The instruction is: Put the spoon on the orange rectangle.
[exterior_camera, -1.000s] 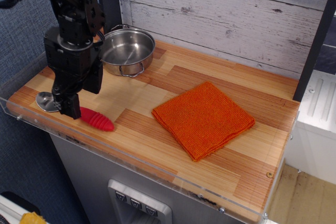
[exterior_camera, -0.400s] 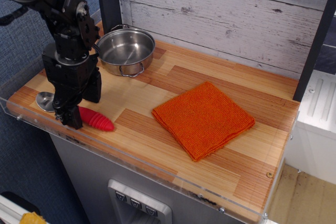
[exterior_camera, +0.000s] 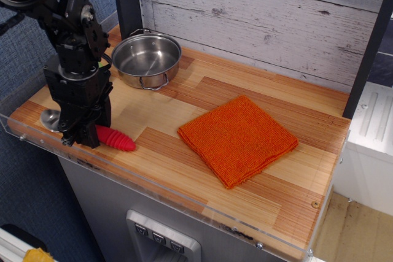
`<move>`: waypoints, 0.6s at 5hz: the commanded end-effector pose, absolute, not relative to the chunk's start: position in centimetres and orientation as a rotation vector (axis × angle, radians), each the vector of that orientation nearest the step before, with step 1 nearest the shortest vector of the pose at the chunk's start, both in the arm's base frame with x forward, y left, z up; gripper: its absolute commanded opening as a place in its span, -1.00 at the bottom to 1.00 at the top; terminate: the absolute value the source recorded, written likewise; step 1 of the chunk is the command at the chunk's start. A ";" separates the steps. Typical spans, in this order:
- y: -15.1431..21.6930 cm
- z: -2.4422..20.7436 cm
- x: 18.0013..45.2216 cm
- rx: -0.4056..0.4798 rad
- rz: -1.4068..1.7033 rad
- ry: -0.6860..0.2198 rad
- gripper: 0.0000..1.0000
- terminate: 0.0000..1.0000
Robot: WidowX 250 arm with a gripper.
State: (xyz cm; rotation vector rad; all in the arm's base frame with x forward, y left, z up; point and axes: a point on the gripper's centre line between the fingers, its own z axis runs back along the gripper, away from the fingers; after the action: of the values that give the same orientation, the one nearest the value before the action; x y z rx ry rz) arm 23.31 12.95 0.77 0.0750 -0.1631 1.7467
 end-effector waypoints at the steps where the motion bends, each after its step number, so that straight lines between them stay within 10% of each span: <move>1: 12.2 2.9 22.8 0.067 1.750 -0.194 -1.00 -1.00; 3: 12.0 6.2 23.8 0.040 1.697 -0.257 -1.00 -1.00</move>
State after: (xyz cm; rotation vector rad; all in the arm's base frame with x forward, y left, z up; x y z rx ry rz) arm 23.43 13.04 4.94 0.0582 -0.1972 1.7050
